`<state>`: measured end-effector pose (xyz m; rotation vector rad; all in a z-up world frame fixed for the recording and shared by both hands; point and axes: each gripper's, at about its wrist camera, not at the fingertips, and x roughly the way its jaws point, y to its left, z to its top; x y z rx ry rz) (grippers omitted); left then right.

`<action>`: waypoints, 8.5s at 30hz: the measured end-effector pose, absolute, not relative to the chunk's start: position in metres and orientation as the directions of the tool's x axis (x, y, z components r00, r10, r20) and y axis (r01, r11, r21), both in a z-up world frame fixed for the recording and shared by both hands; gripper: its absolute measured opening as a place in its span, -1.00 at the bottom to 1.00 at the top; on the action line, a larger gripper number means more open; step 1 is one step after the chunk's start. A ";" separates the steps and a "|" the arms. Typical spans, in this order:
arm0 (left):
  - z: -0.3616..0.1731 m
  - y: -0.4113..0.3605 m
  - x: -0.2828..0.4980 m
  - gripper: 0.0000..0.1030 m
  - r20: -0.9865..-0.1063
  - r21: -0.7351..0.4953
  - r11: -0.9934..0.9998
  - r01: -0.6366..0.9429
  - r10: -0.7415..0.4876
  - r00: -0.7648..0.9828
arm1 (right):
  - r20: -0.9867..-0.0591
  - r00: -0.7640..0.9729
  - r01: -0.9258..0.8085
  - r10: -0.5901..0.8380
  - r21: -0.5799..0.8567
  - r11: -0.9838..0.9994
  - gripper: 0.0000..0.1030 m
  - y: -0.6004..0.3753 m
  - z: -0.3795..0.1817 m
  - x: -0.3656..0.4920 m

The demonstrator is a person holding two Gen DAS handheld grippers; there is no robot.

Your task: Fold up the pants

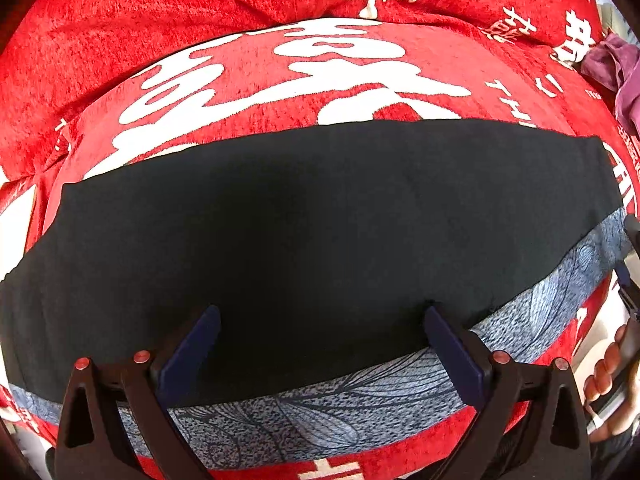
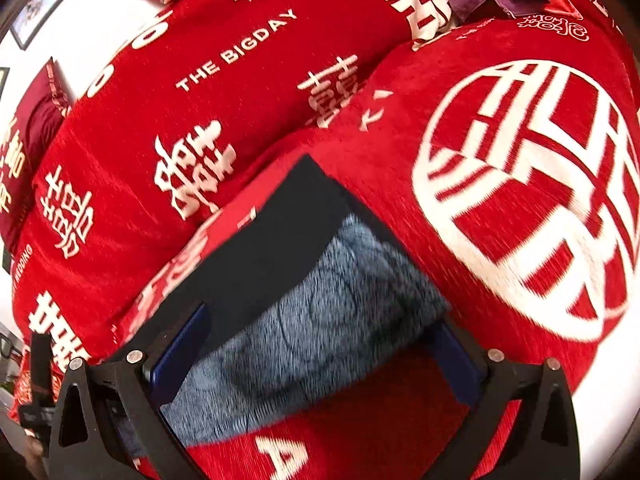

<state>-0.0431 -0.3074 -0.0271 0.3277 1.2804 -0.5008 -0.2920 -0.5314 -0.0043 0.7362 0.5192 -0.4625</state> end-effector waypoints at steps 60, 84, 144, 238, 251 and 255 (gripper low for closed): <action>-0.022 -0.006 0.029 1.00 -0.938 -0.271 0.963 0.006 -0.266 0.223 | -0.621 0.667 -0.128 -0.412 -0.640 0.757 -0.70 -0.080 -0.026 -0.113; 0.042 -0.074 0.017 1.00 -0.894 -0.283 0.928 0.244 -0.347 0.282 | -0.632 0.748 -0.104 -0.205 -0.416 0.903 0.68 -0.100 0.063 -0.186; -0.009 -0.176 -0.029 1.00 -0.939 -0.160 0.867 0.472 -0.281 0.198 | -0.751 0.600 0.093 0.274 0.406 0.909 0.80 -0.298 0.038 -0.173; -0.037 0.124 -0.043 1.00 -0.854 -0.347 0.933 0.097 -0.357 0.378 | -0.913 -0.320 -0.780 0.254 0.406 0.477 0.39 0.081 -0.076 0.120; 0.019 0.225 -0.036 1.00 -0.678 -0.437 0.834 0.339 -0.552 0.485 | -0.903 0.097 -0.927 0.418 0.072 0.369 -0.67 0.048 0.046 0.013; 0.020 0.232 -0.023 1.00 -0.628 -0.428 0.774 0.467 -0.626 0.463 | -0.887 0.143 -0.944 0.440 0.012 0.329 -0.67 0.040 0.069 -0.007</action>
